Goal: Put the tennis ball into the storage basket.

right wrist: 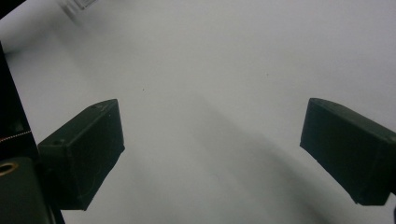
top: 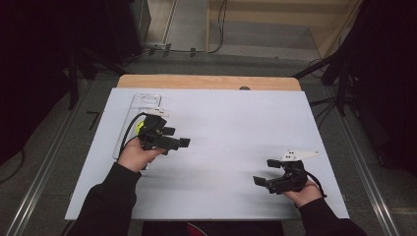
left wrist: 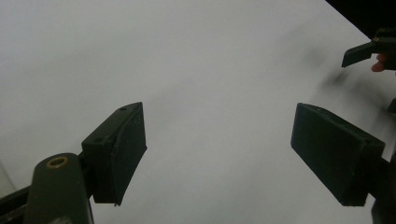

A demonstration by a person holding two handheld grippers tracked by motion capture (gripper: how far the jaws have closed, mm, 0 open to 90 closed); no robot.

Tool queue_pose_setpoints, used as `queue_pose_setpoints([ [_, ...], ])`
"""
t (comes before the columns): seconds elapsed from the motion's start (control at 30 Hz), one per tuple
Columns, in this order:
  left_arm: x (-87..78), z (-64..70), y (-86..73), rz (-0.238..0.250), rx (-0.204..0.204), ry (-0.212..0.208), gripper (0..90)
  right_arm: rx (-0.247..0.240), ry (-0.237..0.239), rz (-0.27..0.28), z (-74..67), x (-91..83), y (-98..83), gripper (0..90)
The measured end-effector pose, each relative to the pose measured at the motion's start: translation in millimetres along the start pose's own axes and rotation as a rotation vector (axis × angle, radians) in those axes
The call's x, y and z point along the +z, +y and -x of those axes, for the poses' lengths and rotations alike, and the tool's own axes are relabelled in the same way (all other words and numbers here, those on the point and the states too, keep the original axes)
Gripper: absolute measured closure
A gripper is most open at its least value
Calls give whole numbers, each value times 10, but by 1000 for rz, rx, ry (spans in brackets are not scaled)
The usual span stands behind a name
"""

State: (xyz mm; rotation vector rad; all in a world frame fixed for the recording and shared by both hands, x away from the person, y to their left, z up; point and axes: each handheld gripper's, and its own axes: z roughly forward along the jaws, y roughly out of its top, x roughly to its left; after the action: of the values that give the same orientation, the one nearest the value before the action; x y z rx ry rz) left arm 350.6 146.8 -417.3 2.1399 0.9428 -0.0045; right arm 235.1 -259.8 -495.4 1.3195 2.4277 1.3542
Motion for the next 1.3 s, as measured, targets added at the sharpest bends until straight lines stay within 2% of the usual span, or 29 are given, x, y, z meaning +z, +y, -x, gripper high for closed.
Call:
queue_pose_setpoints([
  [0.23,-27,27,-151,6,12,2,187,0,0,0,2,2,0,45],
  [0.4,-34,55,-251,2,18,-7,187,1,0,-1,4,2,0,46],
  [0.6,-26,125,-387,-7,43,-28,187,3,-3,-1,5,-2,0,46],
  [0.73,-24,159,-457,12,82,-6,186,2,-4,-1,2,-2,0,45],
  [1.0,-6,171,-575,11,90,-14,186,2,-5,-2,6,-2,-1,45],
  [1.1,0,183,-617,1,105,1,186,2,-5,-2,6,-2,-1,45],
  [1.3,-19,186,-686,6,110,-12,186,2,-6,-2,7,-3,-1,46],
])
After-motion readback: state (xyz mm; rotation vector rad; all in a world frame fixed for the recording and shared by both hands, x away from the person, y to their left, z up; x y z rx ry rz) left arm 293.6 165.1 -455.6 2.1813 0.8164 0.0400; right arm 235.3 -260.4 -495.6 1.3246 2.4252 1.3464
